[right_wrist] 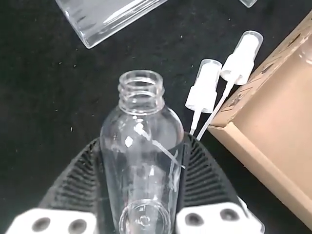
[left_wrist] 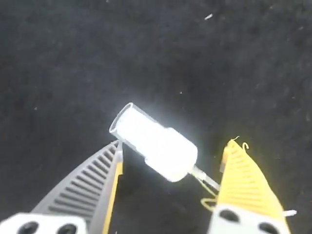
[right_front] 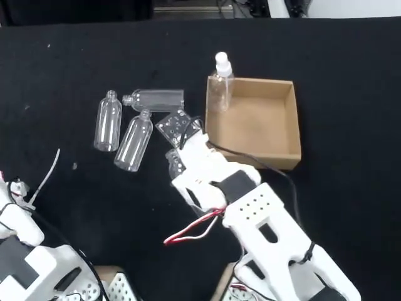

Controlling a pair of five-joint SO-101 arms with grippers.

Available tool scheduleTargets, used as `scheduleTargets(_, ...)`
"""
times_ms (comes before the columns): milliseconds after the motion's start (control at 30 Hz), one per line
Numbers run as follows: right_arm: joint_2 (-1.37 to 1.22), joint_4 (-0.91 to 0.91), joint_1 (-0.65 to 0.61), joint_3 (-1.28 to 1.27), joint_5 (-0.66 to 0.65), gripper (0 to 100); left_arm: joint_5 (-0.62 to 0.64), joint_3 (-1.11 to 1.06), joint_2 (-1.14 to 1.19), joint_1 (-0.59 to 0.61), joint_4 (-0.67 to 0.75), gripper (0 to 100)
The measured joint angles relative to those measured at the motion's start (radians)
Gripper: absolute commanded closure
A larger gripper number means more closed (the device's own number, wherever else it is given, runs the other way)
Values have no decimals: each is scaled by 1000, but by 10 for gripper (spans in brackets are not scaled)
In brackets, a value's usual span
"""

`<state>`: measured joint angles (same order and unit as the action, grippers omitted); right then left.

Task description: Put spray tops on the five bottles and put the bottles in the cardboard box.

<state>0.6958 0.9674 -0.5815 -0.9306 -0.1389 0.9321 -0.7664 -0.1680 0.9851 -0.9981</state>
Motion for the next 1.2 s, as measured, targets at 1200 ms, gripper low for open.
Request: scheduleTargets(1200,0,0,0,-2,0,987,-1333,146,-2,-57,-252,688)
